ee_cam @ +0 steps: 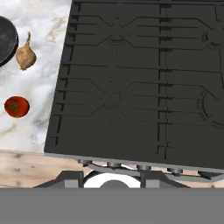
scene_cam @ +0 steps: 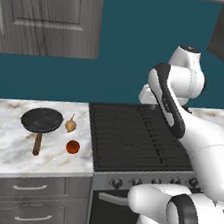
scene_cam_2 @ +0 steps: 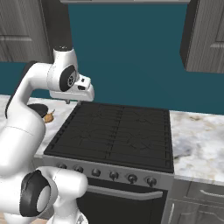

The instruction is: Place the pan on the rear right burner on the stove. Then place the tomato and the onion in the pan and turn on the rear right burner.

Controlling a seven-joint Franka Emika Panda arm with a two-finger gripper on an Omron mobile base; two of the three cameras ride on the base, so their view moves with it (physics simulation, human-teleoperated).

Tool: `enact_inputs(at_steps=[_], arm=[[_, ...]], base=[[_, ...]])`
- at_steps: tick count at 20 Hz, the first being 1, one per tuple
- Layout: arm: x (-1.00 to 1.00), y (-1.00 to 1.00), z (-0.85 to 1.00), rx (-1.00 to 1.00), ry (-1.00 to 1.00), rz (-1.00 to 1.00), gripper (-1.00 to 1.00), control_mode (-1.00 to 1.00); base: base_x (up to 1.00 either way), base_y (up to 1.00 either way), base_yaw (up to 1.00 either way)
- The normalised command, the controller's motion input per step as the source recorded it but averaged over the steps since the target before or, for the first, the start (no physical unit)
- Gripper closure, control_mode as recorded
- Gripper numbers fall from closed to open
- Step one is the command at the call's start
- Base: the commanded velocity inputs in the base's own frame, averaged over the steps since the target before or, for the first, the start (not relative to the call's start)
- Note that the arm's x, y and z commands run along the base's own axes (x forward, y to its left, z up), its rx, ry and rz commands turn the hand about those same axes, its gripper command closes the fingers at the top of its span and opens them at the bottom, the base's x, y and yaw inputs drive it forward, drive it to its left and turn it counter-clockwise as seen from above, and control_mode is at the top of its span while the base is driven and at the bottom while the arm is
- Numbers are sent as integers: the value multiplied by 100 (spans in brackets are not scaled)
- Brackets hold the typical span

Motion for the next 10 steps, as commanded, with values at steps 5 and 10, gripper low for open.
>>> enact_inputs(at_steps=[5, 10], arm=[[0, 14, -1, 0, 0, 0, -100, -100], [0, 33, 0, 0, 0, 0, -100, -100]], base=[[0, 0, 0], [0, 0, 0]])
